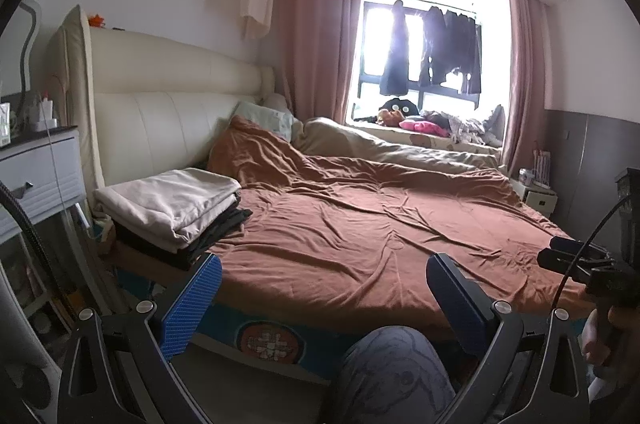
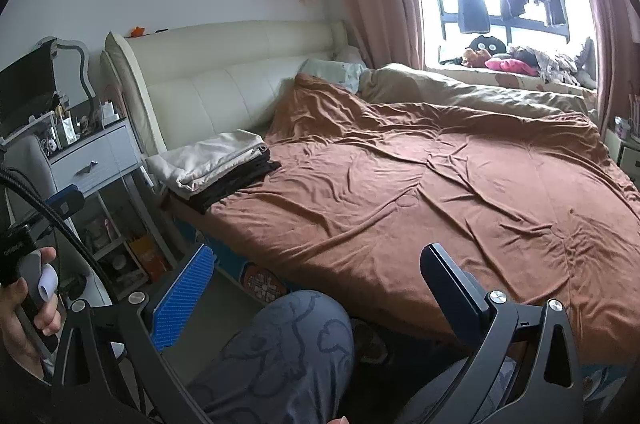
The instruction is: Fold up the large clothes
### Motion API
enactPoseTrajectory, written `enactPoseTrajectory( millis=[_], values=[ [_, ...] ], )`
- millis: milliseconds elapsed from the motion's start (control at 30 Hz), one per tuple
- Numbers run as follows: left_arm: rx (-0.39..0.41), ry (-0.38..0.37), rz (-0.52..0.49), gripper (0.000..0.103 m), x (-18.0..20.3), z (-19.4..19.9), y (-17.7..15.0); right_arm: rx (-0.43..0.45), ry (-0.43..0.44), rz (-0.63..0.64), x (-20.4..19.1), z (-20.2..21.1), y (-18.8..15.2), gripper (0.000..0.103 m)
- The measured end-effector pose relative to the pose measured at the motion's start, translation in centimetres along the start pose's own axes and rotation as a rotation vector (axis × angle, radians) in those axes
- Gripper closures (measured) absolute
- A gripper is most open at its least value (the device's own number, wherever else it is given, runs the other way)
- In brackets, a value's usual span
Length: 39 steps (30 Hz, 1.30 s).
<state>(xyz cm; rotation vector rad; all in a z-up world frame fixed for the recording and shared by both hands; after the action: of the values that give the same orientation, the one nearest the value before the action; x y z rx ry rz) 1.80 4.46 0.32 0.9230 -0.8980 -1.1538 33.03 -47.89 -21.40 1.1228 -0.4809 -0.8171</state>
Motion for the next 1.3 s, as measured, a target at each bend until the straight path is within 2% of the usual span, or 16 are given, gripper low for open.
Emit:
enactPoseTrajectory(
  millis=[333, 1300],
  values=[
    [0.009, -0.018, -0.012, 0.0, 0.7, 1.5, 0.2, 0.002, 0.008, -0.028, 0.7, 0.6, 0.0, 0.0],
    [0.006, -0.04, -0.03, 0.0, 1.9, 2.2, 0.1, 0.015, -0.006, -0.057, 2.9, 1.6, -0.6, 0.0]
  ],
)
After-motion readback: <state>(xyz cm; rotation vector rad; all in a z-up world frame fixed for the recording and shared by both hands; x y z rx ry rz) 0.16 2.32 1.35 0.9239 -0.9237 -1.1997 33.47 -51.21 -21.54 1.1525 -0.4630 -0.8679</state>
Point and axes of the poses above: each gripper's, at about its wrist camera, not at the fingertips, and z roughly against the way its jaws point, x to its right, y to its top, the point moved 3 cm from there along -z, roughly the way its jaws point, and after that the axes turned 4 degrees about -x, right-handed, at the moved point
